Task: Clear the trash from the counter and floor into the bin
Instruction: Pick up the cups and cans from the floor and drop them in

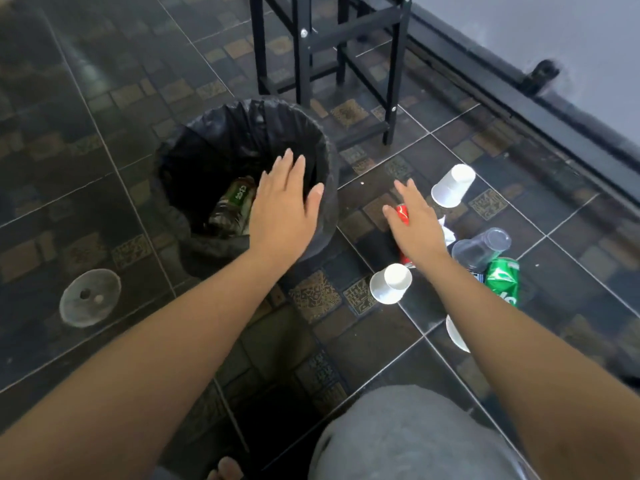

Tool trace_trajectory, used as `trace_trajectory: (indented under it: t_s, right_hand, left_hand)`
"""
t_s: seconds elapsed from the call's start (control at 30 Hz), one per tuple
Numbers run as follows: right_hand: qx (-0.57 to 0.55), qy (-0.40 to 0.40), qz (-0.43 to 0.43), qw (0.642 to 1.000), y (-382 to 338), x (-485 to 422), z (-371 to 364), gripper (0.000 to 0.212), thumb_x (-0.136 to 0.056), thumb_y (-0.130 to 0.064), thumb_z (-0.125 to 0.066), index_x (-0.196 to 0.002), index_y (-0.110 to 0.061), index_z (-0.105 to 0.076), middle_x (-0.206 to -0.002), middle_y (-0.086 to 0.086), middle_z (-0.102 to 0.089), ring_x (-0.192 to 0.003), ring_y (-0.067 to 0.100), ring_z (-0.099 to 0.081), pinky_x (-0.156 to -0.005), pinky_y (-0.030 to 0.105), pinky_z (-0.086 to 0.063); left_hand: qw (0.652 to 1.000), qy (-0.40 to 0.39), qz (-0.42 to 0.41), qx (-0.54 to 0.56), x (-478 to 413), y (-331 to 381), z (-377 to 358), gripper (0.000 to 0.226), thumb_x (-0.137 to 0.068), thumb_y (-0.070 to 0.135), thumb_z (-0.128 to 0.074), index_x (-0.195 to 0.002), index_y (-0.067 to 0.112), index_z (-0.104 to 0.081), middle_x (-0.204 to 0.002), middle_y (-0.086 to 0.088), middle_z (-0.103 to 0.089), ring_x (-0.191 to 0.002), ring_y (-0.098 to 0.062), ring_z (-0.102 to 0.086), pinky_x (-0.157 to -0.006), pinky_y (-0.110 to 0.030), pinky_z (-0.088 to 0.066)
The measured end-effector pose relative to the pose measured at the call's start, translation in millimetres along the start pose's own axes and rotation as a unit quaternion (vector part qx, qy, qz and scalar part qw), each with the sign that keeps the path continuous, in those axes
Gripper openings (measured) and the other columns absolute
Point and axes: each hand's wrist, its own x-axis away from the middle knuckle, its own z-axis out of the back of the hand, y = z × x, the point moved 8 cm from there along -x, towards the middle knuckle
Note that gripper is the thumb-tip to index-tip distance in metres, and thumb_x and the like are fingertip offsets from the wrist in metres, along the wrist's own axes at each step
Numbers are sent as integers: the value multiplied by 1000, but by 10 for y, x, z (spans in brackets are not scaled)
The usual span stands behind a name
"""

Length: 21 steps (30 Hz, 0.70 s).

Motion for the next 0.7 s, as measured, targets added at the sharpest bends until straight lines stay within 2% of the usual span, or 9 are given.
trace_trajectory:
  t_s: [0.07,0.13,0.37,0.47,0.57,0.7]
  right_hand:
    - [43,-5,-23,999,284,43,45,58,-99,-44,-47,-152,-28,-28,-163,-1,-18,-145,29,-28,-116,45,-24]
    - [54,-13,-42,998,549,81,52,62,-98,-43,-50,-152,-23,-27,-162,5,-21,-145,31,-28,-116,44,-23]
    - [85,-75,-88,990,1211,88,-301,82,-88,-46,-61,-154,-22,-18,-160,9,-22,-144,34,-26,-114,46,-25]
    - [98,-91,-95,986,1377,70,-472,83,-87,-51,-60,-153,-26,-17,-157,9,-27,-140,35,-33,-111,50,-34]
    - [132,-76,-107,983,1451,67,-534,85,-86,-55,-59,-153,-25,-16,-151,10,-35,-132,36,-43,-103,49,-41]
    - [144,-38,-113,982,1453,59,-521,80,-89,-46,-61,-152,-20,-19,-140,14,-45,-120,38,-52,-94,46,-45]
  left_hand:
    - [998,20,-54,-2,105,446,-186,57,-104,39,-38,-152,8,-32,-160,-11,-24,-149,-24,-18,-120,-37,-9]
    - [995,7,-97,-3,233,780,-485,60,-102,40,-43,-152,9,-31,-160,-10,-24,-149,-24,-18,-120,-36,-9]
    - [974,-215,-71,-25,686,894,-1830,89,-90,60,-53,-156,14,-14,-164,-8,-11,-151,-21,-8,-121,-35,-8]
    - [969,-237,-59,-28,764,852,-2090,88,-88,56,-60,-155,17,-19,-162,-9,-16,-149,-24,-17,-119,-36,-16]
    - [970,-239,-40,-4,770,814,-2184,80,-90,44,-65,-153,17,-25,-158,-9,-29,-145,-24,-27,-115,-33,-24]
    - [976,-213,-1,49,713,744,-2142,67,-89,38,-67,-145,17,-37,-143,-4,-47,-127,-22,-48,-99,-32,-42]
